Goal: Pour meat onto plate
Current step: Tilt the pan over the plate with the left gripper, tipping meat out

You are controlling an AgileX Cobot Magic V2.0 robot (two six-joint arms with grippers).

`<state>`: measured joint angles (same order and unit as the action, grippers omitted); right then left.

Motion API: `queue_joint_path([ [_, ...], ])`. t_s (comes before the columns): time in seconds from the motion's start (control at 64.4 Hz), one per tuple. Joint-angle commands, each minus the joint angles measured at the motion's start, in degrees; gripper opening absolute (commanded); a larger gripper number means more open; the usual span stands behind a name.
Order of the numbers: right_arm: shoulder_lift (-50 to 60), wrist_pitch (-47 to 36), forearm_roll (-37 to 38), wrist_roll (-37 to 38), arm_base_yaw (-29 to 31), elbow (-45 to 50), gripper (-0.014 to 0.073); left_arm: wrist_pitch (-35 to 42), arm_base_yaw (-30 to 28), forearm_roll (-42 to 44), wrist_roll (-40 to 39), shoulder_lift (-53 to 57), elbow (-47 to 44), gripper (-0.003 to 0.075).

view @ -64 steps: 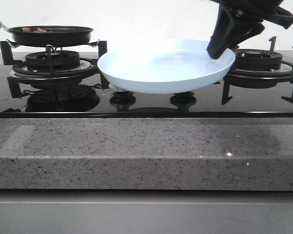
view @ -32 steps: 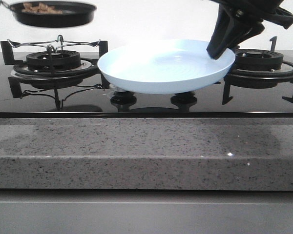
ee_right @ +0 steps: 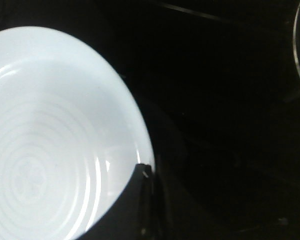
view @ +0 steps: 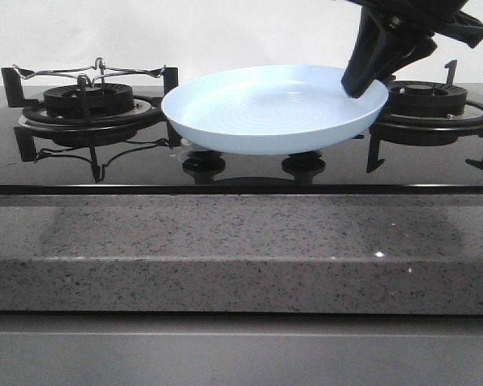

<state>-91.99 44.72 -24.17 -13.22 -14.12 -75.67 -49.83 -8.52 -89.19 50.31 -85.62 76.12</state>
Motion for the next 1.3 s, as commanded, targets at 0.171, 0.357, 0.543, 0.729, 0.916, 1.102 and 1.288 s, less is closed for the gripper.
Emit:
queue_joint_path([
  [0.171, 2.9, -1.8, -1.8, -0.4, 0.0, -1.4, -0.0118, 7.9, 11.2, -4.1, 8.5, 8.1, -5.7, -0.0020],
  [0.357, 2.9, -1.8, -1.8, -0.4, 0.0, -1.4, -0.0118, 15.0, 19.6, -2.1, 15.6, 9.4, -5.9, -0.0020],
  [0.543, 2.9, -1.8, -1.8, -0.4, 0.0, -1.4, -0.0118, 20.5, 26.5, -0.4, 25.0, 10.9, -5.9, -0.0020],
  [0.729, 2.9, -1.8, -1.8, -0.4, 0.0, -1.4, -0.0118, 27.0, 32.0, 0.1, 36.2, 12.9, -5.9, -0.0020],
  [0.916, 2.9, -1.8, -1.8, -0.4, 0.0, -1.4, -0.0118, 27.6, 35.1, 1.7, 46.3, 14.0, -5.9, -0.0020],
  [1.102, 2.9, -1.8, -1.8, -0.4, 0.0, -1.4, -0.0118, 27.6, 37.1, 2.1, 56.0, 13.9, -5.9, -0.0020],
  [1.288, 2.9, -1.8, -1.8, -0.4, 0.0, -1.4, -0.0118, 27.0, 37.6, 2.1, 65.8, 13.9, -5.9, -0.0020],
])
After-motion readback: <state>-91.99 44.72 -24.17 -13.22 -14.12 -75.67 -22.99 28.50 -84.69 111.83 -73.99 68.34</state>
